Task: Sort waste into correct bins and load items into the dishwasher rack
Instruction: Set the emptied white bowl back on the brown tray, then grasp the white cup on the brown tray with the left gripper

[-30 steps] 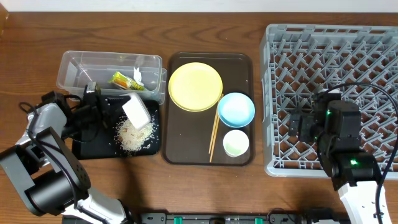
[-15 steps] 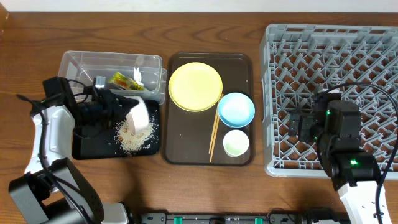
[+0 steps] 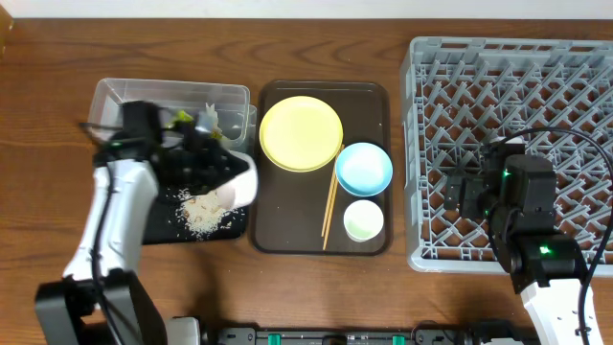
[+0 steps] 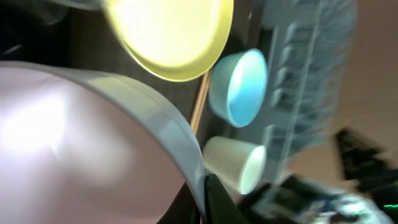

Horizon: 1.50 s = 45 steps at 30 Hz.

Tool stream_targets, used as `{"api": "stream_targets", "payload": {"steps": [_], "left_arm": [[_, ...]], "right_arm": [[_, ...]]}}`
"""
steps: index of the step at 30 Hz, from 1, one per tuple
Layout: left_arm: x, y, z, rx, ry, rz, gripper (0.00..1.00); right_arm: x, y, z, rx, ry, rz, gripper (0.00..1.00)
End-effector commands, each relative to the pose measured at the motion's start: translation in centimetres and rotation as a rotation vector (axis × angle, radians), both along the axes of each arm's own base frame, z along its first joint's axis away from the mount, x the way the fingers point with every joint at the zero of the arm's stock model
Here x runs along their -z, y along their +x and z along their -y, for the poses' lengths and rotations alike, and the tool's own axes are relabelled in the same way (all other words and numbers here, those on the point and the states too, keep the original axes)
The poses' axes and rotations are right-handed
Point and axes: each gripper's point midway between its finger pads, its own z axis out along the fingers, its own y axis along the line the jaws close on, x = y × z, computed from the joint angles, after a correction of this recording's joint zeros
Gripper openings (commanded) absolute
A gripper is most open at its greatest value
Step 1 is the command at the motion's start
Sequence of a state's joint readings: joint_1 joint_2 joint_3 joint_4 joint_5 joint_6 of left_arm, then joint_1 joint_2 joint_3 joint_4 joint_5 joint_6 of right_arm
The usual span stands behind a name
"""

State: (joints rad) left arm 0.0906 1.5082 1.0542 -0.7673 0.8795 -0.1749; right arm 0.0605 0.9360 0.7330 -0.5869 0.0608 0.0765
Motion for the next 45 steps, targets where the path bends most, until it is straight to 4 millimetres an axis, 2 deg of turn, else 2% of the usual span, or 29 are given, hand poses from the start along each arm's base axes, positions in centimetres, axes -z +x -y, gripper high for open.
{"api": "stream_targets", "payload": {"steps": [1, 7, 9, 14, 18, 23, 30, 31, 35, 43, 45], "left_arm": [[0.6, 0.5, 1.0, 0.075, 0.213, 0.094, 0.06], [1.4, -0.1, 6.5, 0.247, 0.318, 0.198, 0.06], [1.9, -0.4, 7.7, 0.284, 0.377, 0.22, 0.06], [4.4, -1.1, 8.8, 0.349, 0.544, 0.228, 0.06], [6.1, -2.1, 10.5, 0.416, 0.552, 0.205, 0.07], [7.7, -2.2, 12.1, 0.459, 0.555, 0.208, 0.08], [8.2, -2.0, 12.5, 0.465, 0.554, 0.212, 0.17], [8.2, -2.0, 12.5, 0.465, 0.554, 0.212, 0.26], [7.3, -1.9, 12.6, 0.458, 0.547, 0.231, 0.38], [0.7, -1.3, 13.3, 0.416, 0.481, 0.391, 0.49], [-0.1, -1.6, 13.6, 0.42, 0.472, 0.413, 0.49]], "right_arm": [[-0.8, 0.3, -0.1, 0.005, 0.009, 0.019, 0.99], [-0.8, 0.3, -0.1, 0.005, 0.009, 0.019, 0.99], [-0.8, 0.3, -0.1, 0.005, 0.009, 0.019, 0.99], [-0.8, 0.3, -0.1, 0.005, 0.009, 0.019, 0.99], [-0.8, 0.3, -0.1, 0.005, 0.009, 0.019, 0.99], [-0.8, 0.3, -0.1, 0.005, 0.009, 0.019, 0.99], [-0.8, 0.2, -0.1, 0.005, 0.009, 0.016, 0.99], [-0.8, 0.2, -0.1, 0.005, 0.009, 0.016, 0.99], [-0.8, 0.2, -0.1, 0.005, 0.008, 0.016, 0.99], [-0.7, 0.2, -0.1, 0.005, 0.009, 0.013, 0.99], [-0.7, 0.2, -0.1, 0.005, 0.008, 0.012, 0.99]]}}
